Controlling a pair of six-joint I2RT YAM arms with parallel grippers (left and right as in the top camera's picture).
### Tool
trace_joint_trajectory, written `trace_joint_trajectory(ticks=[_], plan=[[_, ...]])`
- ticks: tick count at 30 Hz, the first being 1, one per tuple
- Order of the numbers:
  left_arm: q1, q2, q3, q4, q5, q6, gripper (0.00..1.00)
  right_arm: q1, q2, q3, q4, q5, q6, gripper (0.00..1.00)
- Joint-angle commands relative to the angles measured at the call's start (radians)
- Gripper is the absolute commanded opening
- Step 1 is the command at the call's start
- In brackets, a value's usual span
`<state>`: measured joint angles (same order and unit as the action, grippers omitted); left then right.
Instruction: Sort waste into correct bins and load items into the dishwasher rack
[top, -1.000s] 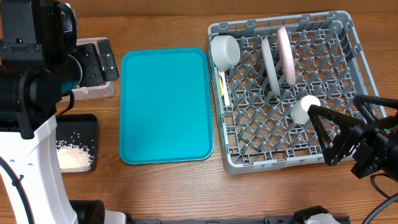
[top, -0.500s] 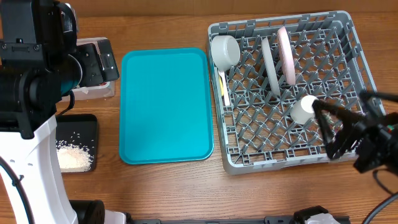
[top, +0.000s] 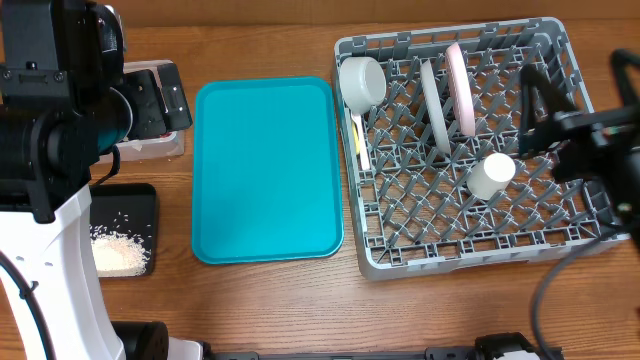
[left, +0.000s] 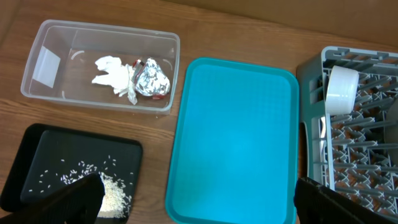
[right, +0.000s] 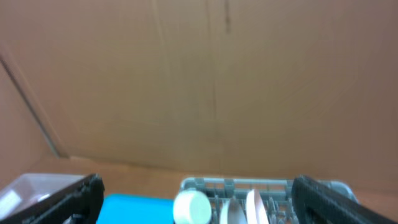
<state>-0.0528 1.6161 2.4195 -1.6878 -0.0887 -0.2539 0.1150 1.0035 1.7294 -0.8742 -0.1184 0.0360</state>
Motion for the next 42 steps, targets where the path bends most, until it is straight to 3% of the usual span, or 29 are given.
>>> trace_joint_trajectory(ticks=[1,14,19,25,36,42], plan=[[-0.006,0.002,-0.003,-0.001,0.008,0.003,1.0,-0.008,-0.122,-0.212,0.031,0.013,-0.007,1.0],[-0.006,0.002,-0.003,-0.001,0.008,0.003,1.0,-0.139,-0.594,-0.91,0.275,0.012,-0.006,1.0],[-0.006,0.002,-0.003,-0.001,0.008,0.003,1.0,-0.148,-0.777,-1.151,0.284,0.012,-0.006,1.0],[-0.006,0.002,-0.003,-0.001,0.008,0.003,1.0,-0.15,-0.93,-1.395,0.43,-0.045,-0.006,1.0],[-0.006,0.002,-0.003,-0.001,0.008,0.003,1.0,-0.15,-1.001,-1.663,0.684,-0.093,-0.007,1.0],[-0.006,0.002,-0.003,-0.001,0.008,0.003,1.0,-0.15,-1.001,-1.68,0.715,-0.093,-0.007,1.0]])
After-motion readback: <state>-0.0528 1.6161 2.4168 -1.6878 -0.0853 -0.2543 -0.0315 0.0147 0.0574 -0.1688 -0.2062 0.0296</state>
